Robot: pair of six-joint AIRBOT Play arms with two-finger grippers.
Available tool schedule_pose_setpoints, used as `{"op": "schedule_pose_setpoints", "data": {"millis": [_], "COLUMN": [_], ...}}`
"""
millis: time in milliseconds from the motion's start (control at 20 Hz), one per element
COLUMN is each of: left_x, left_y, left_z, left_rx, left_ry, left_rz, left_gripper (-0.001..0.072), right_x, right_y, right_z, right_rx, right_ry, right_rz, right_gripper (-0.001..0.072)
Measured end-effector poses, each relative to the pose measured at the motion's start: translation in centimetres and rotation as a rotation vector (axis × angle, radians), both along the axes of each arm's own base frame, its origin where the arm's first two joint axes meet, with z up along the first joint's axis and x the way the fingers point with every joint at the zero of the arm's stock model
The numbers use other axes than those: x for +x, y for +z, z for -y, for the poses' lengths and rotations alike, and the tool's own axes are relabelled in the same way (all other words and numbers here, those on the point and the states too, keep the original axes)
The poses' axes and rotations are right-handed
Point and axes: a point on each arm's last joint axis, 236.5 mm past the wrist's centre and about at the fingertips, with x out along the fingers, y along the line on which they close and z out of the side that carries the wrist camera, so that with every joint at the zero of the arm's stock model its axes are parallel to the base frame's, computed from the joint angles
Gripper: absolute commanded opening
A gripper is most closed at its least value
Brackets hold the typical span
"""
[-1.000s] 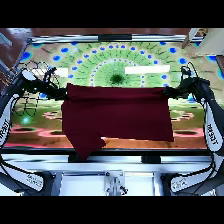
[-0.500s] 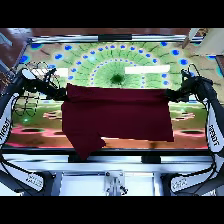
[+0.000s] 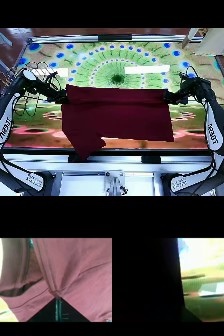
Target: Fold the shirts.
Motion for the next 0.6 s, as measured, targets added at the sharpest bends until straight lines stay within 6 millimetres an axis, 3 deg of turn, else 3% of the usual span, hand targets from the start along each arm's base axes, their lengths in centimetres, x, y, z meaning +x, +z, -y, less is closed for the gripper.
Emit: {"op": "schedule_pose_setpoints", "data": {"millis": [350, 400, 450, 500, 550, 600], "left_x": [-0.4, -0.5, -0.5, -0.6, -0.6, -0.6], "left_y": [-0.9, -1.0, -1.2, -1.3, -1.3, -1.3], "left_z": [-0.1, -0.1, 0.0, 0.0, 0.0, -0.1], "left_rx": [-0.002, -0.002, -0.003, -0.003, -0.003, -0.004], "left_ry": [-0.005, -0.005, -0.007, -0.008, -0.009, -0.003], "left_rz": [-0.032, -0.035, -0.039, -0.042, -0.045, -0.05], "left_gripper": [0.0031, 0.0033, 0.0115, 0.0422, 0.0649, 0.0659], "right_x": [0.7, 0.7, 0.7, 0.6, 0.4, 0.1], "right_y": [0.1, 0.1, 0.1, 0.1, 0.1, 0.2], "right_z": [0.6, 0.6, 0.6, 0.5, 0.5, 0.3], "right_rx": [-0.025, -0.025, -0.025, -0.024, -0.021, -0.014], "right_ry": [0.001, 0.001, 0.0, 0.001, 0.003, 0.009], "right_rz": [0.029, 0.031, 0.032, 0.027, 0.02, 0.006], "right_gripper": [0.0079, 0.0111, 0.0242, 0.0473, 0.051, 0.051]}}
